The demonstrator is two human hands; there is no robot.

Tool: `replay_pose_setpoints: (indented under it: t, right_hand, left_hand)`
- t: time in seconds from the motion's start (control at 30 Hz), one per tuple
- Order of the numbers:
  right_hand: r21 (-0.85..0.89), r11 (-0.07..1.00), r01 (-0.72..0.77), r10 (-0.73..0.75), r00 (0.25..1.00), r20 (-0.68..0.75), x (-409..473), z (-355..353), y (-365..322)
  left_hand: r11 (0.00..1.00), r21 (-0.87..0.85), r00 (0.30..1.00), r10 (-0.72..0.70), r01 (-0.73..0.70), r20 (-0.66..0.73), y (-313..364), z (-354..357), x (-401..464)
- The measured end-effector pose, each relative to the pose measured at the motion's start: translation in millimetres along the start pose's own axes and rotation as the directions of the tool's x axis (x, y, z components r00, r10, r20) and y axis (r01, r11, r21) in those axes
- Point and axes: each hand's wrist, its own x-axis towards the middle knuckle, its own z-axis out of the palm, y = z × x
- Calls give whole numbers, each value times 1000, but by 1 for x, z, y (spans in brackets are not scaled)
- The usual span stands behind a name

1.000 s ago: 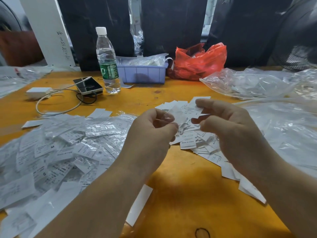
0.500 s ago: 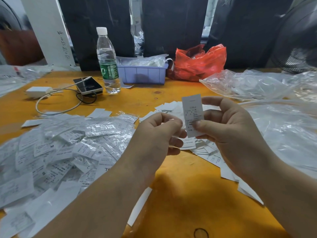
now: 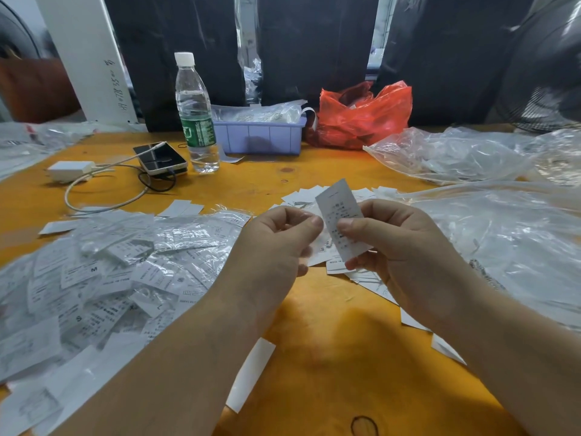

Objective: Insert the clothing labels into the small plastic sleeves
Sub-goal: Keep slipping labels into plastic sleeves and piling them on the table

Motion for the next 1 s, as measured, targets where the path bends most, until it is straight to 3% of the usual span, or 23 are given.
replay_pose_setpoints:
  t: [0.23,0.57,0.77,0.9,1.0]
  right_hand:
    - [47,997,-56,54,998,42,-1,0,-1]
    - [1,995,100,-100,994,34,10,3,-4]
    - [52,989,137,-141,987,75,11,0,4]
    - [45,988,147,-146,989,-24,10,-20,3]
    - [-2,983,182,-182,983,13,5,-23,3]
  left_hand:
    - [999,21,999,50,-49,-8,2,-6,1]
    - [989,85,992,126,-123,-24,2,-13,7]
    - [994,73,996,81,-79,-27,0,-16,10]
    - [1000,-23,1000,17,-18,-6,-2,-18,13]
    - [995,-99,999,-28,31,36,-2,-16,14]
